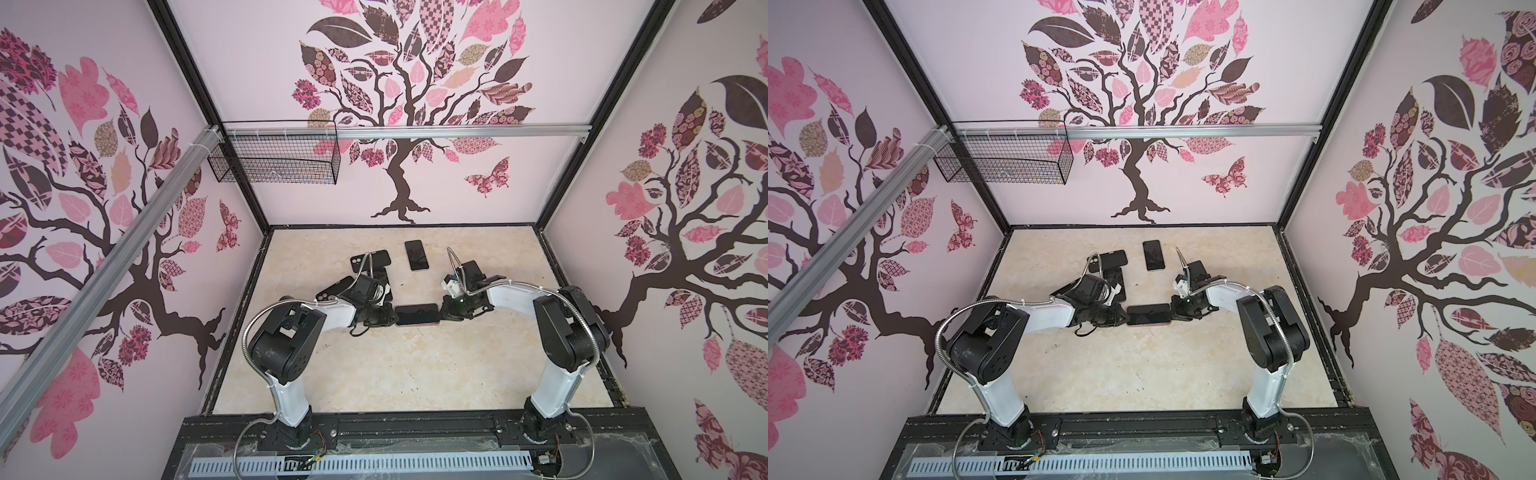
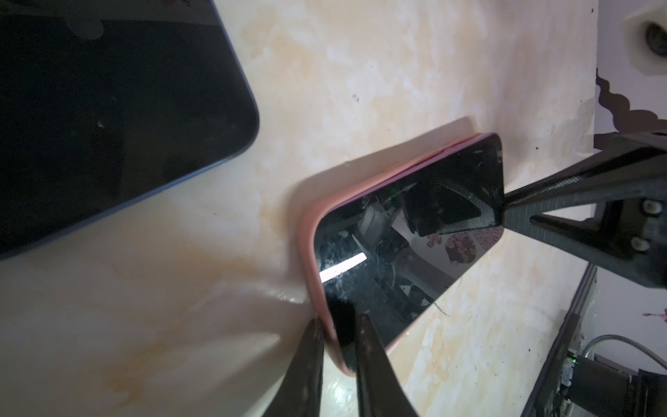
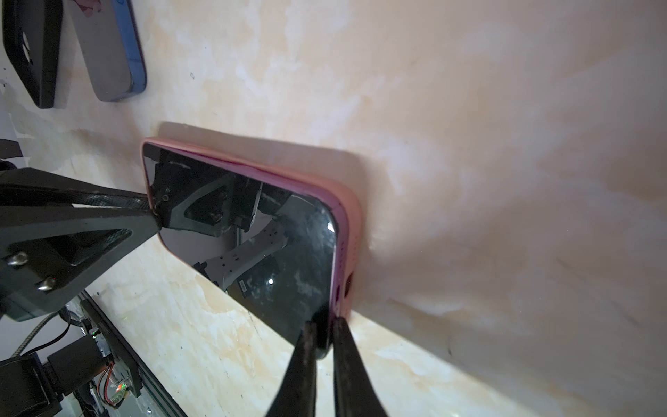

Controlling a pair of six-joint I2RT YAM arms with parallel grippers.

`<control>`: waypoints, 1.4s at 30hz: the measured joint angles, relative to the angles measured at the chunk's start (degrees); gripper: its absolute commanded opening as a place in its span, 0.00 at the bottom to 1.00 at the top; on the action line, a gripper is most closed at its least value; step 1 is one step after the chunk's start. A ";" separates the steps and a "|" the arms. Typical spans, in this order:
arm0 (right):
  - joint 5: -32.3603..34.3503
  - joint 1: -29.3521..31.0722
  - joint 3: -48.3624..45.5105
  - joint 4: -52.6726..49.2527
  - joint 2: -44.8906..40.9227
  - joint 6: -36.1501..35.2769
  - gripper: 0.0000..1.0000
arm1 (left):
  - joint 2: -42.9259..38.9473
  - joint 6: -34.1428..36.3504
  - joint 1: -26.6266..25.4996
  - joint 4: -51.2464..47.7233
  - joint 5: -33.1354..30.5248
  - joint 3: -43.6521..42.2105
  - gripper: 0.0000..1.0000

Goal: Put the phone into the phone case

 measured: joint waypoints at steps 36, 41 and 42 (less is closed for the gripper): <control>4.20 2.12 4.09 -5.51 2.51 1.79 0.12 | 0.00 -0.83 0.26 1.90 0.72 -1.07 0.19; 4.22 2.12 4.85 -6.45 3.08 1.79 0.12 | 0.02 -0.83 0.26 1.90 0.76 -1.07 0.20; 4.22 2.12 4.94 -6.54 3.17 1.77 0.12 | 0.02 -0.81 0.26 1.90 0.76 -1.07 0.20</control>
